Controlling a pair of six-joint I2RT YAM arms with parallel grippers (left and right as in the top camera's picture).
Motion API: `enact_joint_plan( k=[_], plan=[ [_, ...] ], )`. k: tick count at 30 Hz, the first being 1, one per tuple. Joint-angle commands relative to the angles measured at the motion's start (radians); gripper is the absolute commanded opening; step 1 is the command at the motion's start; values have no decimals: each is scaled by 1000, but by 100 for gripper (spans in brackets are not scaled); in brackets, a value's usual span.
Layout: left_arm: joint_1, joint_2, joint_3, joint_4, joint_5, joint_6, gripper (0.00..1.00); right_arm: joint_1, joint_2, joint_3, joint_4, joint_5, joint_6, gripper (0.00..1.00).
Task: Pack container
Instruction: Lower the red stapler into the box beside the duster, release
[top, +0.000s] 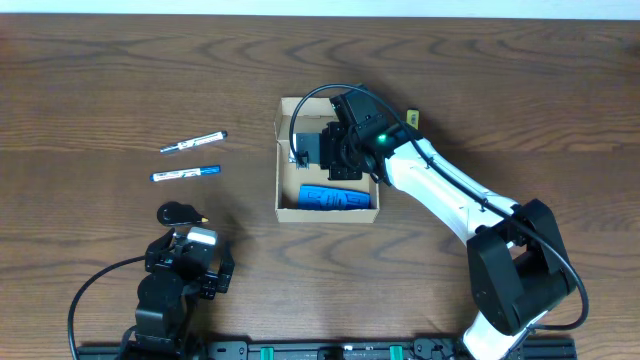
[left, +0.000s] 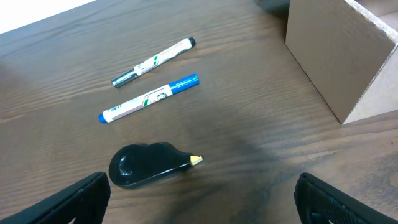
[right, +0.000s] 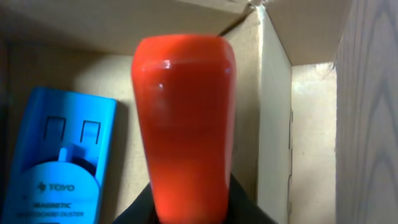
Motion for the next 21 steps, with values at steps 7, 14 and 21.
enact_joint_plan(
  k=[7, 14, 21],
  plan=[
    [-3, -5, -9, -3, -14, 18, 95, -8, 6, 6, 13, -8, 77, 42],
    [-3, -5, -9, -3, -14, 18, 95, 14, -94, 13, 7, -11, 219, 44],
    [-3, -5, -9, -3, -14, 18, 95, -3, -341, 13, -21, -2, 421, 49]
  ],
)
